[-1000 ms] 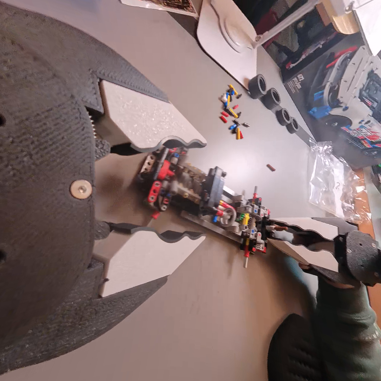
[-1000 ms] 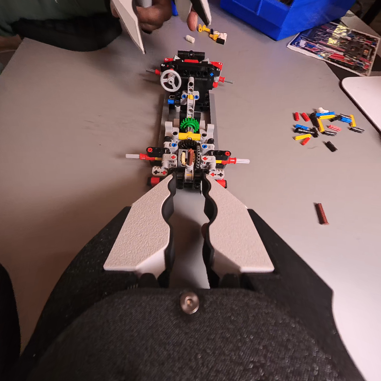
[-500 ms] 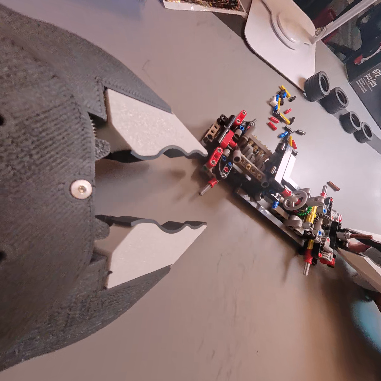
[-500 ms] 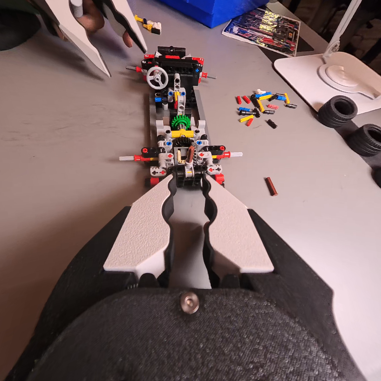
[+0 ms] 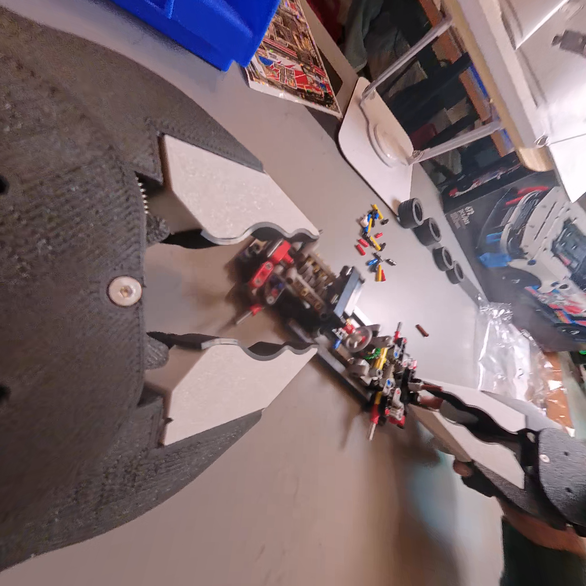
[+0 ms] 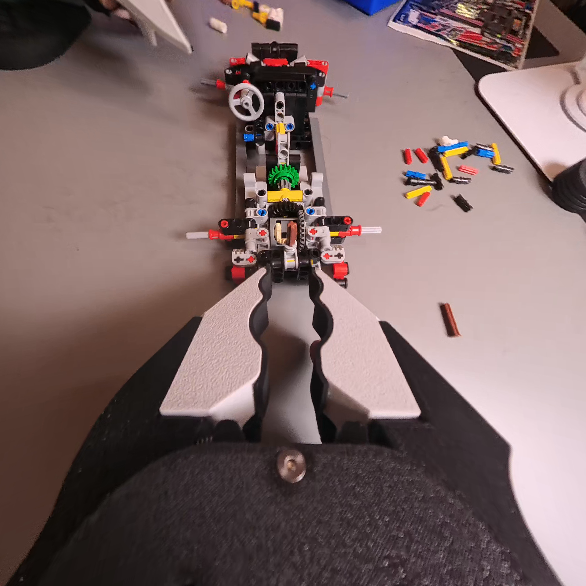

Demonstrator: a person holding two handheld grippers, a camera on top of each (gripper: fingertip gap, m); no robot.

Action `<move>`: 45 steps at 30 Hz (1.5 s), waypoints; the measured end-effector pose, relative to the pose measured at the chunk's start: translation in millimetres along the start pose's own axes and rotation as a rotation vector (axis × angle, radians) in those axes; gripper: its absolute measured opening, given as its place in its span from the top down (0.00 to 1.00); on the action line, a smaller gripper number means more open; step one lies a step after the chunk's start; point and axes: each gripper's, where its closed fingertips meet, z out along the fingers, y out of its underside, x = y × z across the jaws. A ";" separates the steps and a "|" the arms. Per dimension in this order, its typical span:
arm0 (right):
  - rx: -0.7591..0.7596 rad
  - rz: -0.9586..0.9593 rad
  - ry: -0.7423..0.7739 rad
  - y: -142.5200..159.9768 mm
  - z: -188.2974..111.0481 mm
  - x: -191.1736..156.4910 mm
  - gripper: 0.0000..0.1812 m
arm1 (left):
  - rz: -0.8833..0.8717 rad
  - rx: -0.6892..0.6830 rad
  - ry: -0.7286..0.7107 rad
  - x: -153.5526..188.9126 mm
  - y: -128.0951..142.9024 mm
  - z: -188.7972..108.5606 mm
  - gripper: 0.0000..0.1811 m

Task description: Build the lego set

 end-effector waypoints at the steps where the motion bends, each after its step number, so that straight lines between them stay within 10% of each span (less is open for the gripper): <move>1: 0.013 -0.009 -0.027 -1.6 1.9 -4.1 0.88 | -0.009 0.019 -0.007 -1.9 -3.3 -1.6 0.66; 17: 0.191 0.061 -0.102 -28.0 -20.5 -25.1 0.75 | -0.046 0.152 -0.104 -21.3 -20.3 -13.5 0.67; 24: 0.728 0.156 0.419 -96.2 -85.5 46.1 0.75 | -0.059 0.230 -0.219 -42.4 -30.0 -26.7 0.70; 45: 0.527 0.134 0.501 -64.1 -45.1 55.0 0.77 | -0.116 0.313 -0.285 -57.1 -42.2 -43.1 0.71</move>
